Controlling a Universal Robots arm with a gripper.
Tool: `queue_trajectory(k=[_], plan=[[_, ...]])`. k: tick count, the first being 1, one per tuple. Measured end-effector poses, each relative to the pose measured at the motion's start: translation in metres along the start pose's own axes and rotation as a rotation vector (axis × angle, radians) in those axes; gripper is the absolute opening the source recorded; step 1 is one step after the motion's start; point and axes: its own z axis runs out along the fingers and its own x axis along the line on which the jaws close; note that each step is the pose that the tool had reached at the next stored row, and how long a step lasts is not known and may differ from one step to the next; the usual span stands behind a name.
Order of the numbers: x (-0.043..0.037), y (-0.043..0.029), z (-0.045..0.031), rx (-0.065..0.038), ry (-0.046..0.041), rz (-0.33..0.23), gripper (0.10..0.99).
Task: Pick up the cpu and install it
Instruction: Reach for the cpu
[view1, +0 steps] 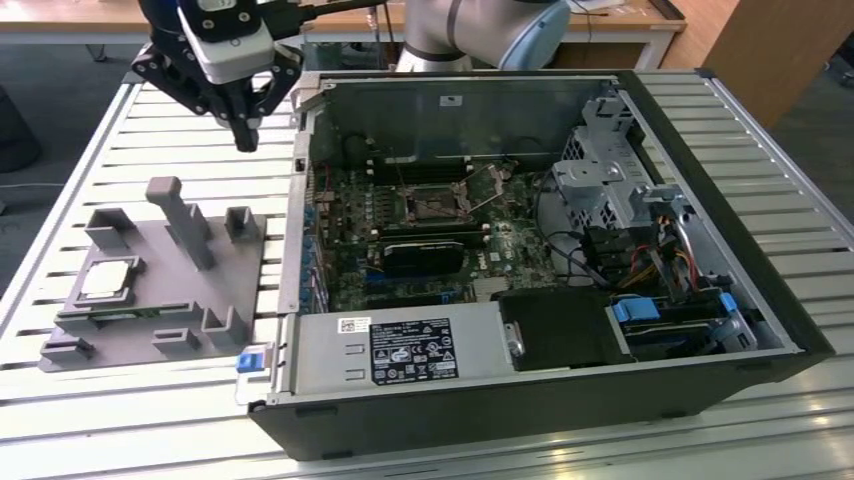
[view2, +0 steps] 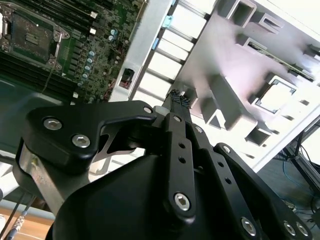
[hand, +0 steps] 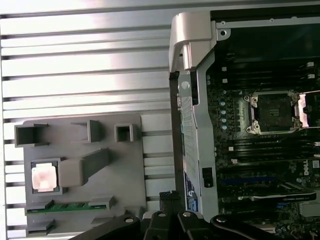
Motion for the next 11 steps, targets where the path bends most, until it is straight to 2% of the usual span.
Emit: queue_trajectory(k=[11], plan=[[0.0129, -0.001, 0.0016, 0.0, 0.0037, 0.0, 0.106]])
